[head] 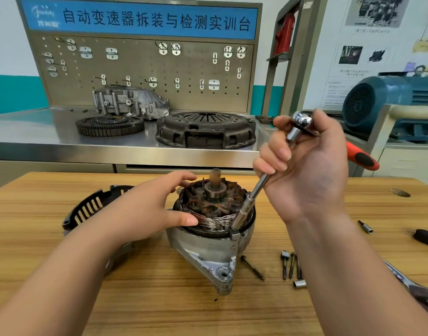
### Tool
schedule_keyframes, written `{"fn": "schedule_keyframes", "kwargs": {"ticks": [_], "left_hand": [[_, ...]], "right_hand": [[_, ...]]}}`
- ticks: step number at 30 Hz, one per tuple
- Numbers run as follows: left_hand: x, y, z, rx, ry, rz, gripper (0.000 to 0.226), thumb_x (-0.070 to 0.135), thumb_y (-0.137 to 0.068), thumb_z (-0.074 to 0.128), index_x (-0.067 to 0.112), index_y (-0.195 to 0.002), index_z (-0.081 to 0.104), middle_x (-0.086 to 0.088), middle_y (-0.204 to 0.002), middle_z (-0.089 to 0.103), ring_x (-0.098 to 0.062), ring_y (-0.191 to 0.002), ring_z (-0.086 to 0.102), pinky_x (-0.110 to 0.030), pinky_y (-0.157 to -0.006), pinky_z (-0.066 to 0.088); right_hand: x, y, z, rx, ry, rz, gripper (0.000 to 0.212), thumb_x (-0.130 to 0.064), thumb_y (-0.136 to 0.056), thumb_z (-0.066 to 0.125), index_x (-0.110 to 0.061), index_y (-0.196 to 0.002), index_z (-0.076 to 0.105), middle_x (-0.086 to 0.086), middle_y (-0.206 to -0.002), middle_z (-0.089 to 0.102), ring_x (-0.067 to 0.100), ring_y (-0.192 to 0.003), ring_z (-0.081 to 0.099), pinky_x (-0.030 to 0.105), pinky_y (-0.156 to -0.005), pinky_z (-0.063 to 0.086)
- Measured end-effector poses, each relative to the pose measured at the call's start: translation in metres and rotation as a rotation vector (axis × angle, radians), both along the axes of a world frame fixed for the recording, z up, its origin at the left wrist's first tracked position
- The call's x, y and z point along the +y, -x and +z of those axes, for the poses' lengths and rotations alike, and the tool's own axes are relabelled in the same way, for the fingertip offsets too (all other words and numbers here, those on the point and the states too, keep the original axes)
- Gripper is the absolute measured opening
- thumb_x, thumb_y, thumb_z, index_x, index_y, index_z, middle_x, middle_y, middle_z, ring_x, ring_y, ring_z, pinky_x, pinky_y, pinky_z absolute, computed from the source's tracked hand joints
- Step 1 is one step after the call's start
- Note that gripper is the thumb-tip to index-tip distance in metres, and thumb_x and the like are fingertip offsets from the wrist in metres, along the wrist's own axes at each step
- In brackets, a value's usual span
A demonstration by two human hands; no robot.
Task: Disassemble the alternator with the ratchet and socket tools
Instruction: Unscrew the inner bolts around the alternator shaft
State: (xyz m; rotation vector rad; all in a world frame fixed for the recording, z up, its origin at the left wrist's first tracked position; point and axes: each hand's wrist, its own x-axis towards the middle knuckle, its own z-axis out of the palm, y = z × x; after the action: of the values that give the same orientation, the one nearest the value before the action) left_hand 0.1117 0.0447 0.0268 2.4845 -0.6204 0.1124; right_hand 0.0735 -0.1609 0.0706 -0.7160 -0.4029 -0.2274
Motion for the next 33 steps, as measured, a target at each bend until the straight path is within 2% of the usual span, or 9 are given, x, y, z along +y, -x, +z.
{"fn": "schedule_keyframes", "kwargs": {"ticks": [6,12,14,18,26,28,30,32,33], "left_hand": [[0.002,-0.001,0.000,-0.005,-0.021,0.029,0.077,0.042,-0.073,0.077,0.052,-0.134,0.032,0.022,-0.139,0.044,-0.004,-0.127,0.041,-0.028,-0.097,0.039],[0.001,0.000,0.001,-0.109,-0.077,0.076,0.075,0.040,-0.073,0.077,0.054,-0.133,0.033,0.022,-0.140,0.043,-0.004,-0.125,0.042,-0.026,-0.089,0.038],[0.002,0.000,0.001,-0.093,-0.066,0.066,0.071,0.040,-0.074,0.076,0.056,-0.130,0.036,0.022,-0.137,0.045,-0.004,-0.123,0.043,-0.027,-0.089,0.041],[0.003,-0.001,0.001,0.001,-0.020,0.045,0.065,0.041,-0.075,0.075,0.056,-0.127,0.040,0.022,-0.135,0.048,-0.004,-0.119,0.047,-0.034,-0.097,0.045],[0.002,-0.002,0.000,0.073,-0.009,0.036,0.068,0.045,-0.073,0.075,0.051,-0.131,0.039,0.016,-0.132,0.049,-0.009,-0.110,0.053,-0.037,-0.096,0.048],[0.001,-0.001,0.001,0.070,-0.022,0.029,0.068,0.045,-0.074,0.074,0.050,-0.132,0.038,0.016,-0.133,0.049,-0.008,-0.111,0.052,-0.036,-0.097,0.047],[0.001,0.001,0.002,0.044,-0.056,0.020,0.066,0.046,-0.076,0.072,0.049,-0.133,0.038,0.019,-0.134,0.048,-0.003,-0.113,0.049,-0.029,-0.094,0.046],[-0.001,0.005,0.004,-0.002,-0.091,-0.006,0.063,0.050,-0.076,0.070,0.049,-0.131,0.039,0.028,-0.125,0.047,0.014,-0.098,0.047,-0.012,-0.079,0.042],[-0.003,0.008,0.005,-0.017,-0.086,-0.020,0.063,0.055,-0.074,0.068,0.050,-0.130,0.040,0.033,-0.118,0.045,0.019,-0.089,0.047,-0.008,-0.070,0.041]], "right_hand": [[0.000,0.000,0.001,0.000,0.061,0.027,0.043,-0.035,-0.097,0.035,-0.010,-0.073,0.060,-0.004,-0.047,0.033,0.008,-0.040,0.023,0.019,-0.039,0.023],[0.010,-0.004,0.011,-0.055,0.218,0.120,0.020,-0.027,-0.086,0.047,-0.011,-0.090,0.058,-0.003,-0.055,0.042,0.008,-0.041,0.029,0.020,-0.040,0.027],[0.014,-0.005,0.013,-0.099,0.237,0.130,0.011,-0.020,-0.092,0.044,-0.015,-0.090,0.055,-0.003,-0.058,0.044,0.007,-0.041,0.030,0.019,-0.039,0.027],[0.021,-0.006,0.017,-0.166,0.276,0.134,0.014,-0.013,-0.091,0.043,-0.017,-0.084,0.054,-0.002,-0.057,0.044,0.008,-0.040,0.029,0.016,-0.039,0.024],[0.040,0.000,0.012,-0.214,0.364,-0.160,0.015,-0.015,-0.089,0.049,-0.015,-0.076,0.056,-0.001,-0.052,0.037,0.010,-0.039,0.024,0.018,-0.038,0.018],[0.039,0.000,0.012,-0.202,0.338,-0.186,0.019,-0.014,-0.093,0.048,-0.015,-0.075,0.056,0.000,-0.051,0.036,0.011,-0.039,0.023,0.018,-0.038,0.019],[0.036,0.000,0.012,-0.170,0.303,-0.159,0.024,-0.023,-0.095,0.044,-0.014,-0.077,0.057,0.000,-0.051,0.037,0.011,-0.039,0.025,0.018,-0.038,0.020],[0.032,-0.002,0.013,-0.124,0.280,-0.106,0.037,-0.036,-0.099,0.037,-0.014,-0.077,0.058,0.001,-0.052,0.041,0.012,-0.040,0.028,0.018,-0.039,0.021],[0.031,-0.003,0.014,-0.108,0.275,-0.089,0.043,-0.038,-0.101,0.033,-0.014,-0.076,0.059,0.002,-0.054,0.045,0.013,-0.040,0.031,0.018,-0.040,0.022]]}}
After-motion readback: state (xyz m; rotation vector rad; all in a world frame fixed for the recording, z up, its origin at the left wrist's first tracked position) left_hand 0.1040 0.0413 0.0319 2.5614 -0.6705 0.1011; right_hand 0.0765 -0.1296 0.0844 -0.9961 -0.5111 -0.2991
